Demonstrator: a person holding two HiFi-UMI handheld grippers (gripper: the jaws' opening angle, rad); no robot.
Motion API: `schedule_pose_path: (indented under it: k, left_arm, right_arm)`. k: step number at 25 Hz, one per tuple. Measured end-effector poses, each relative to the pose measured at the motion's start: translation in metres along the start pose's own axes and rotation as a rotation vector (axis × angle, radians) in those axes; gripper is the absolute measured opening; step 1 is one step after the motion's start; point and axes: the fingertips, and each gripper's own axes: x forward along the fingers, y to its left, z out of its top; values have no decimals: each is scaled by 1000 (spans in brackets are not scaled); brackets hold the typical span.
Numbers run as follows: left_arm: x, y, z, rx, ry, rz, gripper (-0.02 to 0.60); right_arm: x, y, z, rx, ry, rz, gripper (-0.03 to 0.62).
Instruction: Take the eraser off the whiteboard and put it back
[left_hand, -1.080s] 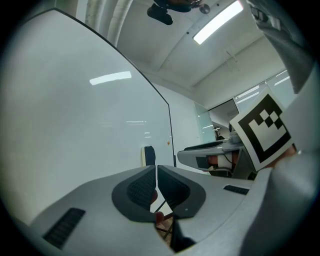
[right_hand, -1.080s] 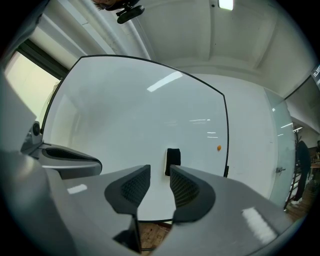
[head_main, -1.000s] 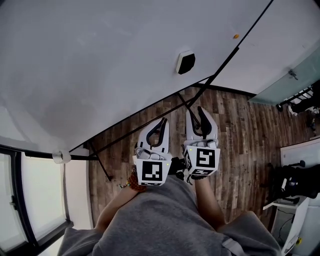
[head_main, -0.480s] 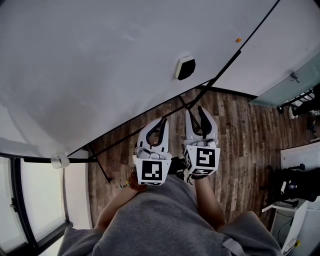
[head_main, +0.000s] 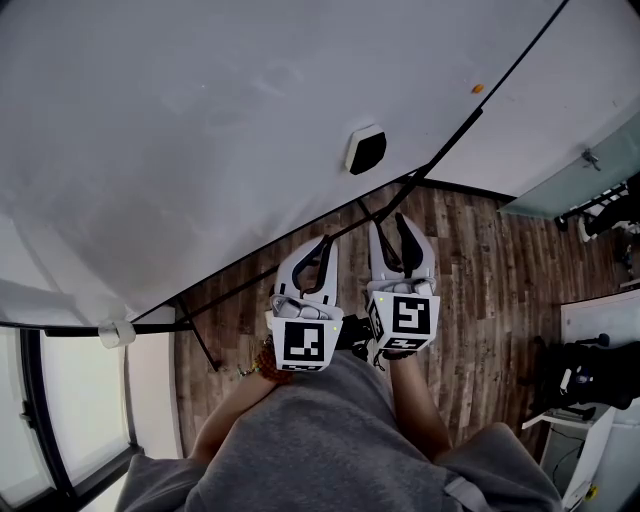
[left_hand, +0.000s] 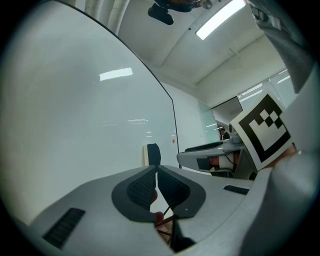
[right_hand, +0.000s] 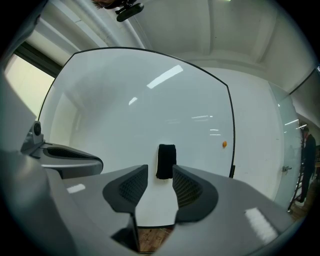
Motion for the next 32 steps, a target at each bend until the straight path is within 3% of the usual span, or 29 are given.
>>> schedule_pose_path:
  k: [32]
  left_arm:
    - [49, 25, -13, -13, 30, 76, 8]
  right_arm:
    - [63, -11, -10, -5, 30, 98, 206]
